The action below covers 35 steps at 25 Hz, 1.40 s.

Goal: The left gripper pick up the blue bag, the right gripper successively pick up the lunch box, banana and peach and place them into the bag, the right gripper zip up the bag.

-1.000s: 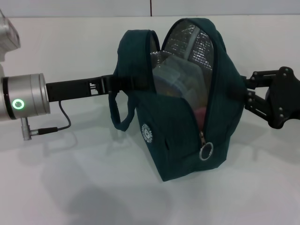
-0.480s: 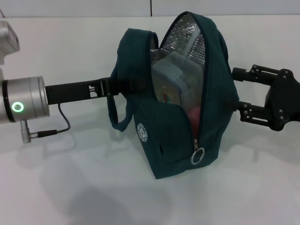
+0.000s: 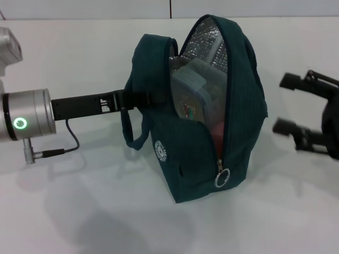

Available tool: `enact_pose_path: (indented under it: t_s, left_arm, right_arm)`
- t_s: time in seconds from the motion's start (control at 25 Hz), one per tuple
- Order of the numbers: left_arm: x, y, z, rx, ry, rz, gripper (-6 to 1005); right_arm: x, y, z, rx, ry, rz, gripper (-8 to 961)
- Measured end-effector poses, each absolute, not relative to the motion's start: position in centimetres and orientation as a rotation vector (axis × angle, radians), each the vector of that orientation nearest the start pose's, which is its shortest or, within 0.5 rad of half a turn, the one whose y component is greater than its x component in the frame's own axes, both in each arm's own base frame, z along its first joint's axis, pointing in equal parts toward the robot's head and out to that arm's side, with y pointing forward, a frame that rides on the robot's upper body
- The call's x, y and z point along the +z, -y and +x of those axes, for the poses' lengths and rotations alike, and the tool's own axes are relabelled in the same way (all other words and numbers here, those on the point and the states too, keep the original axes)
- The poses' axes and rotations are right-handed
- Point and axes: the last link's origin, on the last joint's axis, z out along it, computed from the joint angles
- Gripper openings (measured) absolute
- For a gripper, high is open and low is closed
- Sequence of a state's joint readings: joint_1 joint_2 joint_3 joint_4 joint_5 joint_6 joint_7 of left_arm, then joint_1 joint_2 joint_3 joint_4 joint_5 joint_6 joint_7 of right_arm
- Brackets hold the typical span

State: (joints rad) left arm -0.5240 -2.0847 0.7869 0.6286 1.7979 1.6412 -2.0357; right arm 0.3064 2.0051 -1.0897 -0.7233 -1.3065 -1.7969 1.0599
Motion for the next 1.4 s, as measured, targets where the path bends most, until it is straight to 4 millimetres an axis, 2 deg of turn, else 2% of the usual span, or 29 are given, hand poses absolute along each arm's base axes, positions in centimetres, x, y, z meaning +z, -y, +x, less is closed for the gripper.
enact_pose_path:
  t_s: [0.12,0.2,0.32,0.44,0.56,0.84,1.16,1.4]
  left_arm:
    - [-0.4,-32.3,-23.3,-1.071,1.53,-2.587,39]
    - [-0.4,-32.3,-23.2,-1.071,1.523,-2.59,39]
    - [-0.5,-32.4,-23.2,-1.072,1.516,-2.593,39]
    - [-0.5,-32.4,-23.2,-1.072,1.515,-2.594,40]
    - [-0.5,-32.4,-23.1,-1.072,1.513,-2.596,40]
    - [-0.6,-32.6,-22.8,-1.065,1.504,-2.613,40]
    - [-0.6,-32.8,-22.5,-1.066,1.494,-2.623,41]
    - [-0.5,-32.9,-22.4,-1.066,1.489,-2.627,41]
  right_arm:
    - [3.7,-25.9,23.6,1.277,0.061,-2.661,768]
    - [3.0,-25.1,23.8,1.271,0.067,-2.726,767]
    - [1.3,-24.3,24.7,1.219,-0.01,-2.825,767]
    - [0.0,-24.1,25.8,1.154,-0.097,-2.837,767]
    - [-1.1,-24.4,26.7,1.087,-0.176,-2.821,768]
    - [-3.1,-25.3,27.3,0.994,-0.29,-2.829,764]
    - [-4.1,-25.7,27.1,0.938,-0.285,-2.86,758]
    - [-5.0,-26.1,26.2,0.94,-0.264,-2.888,757]
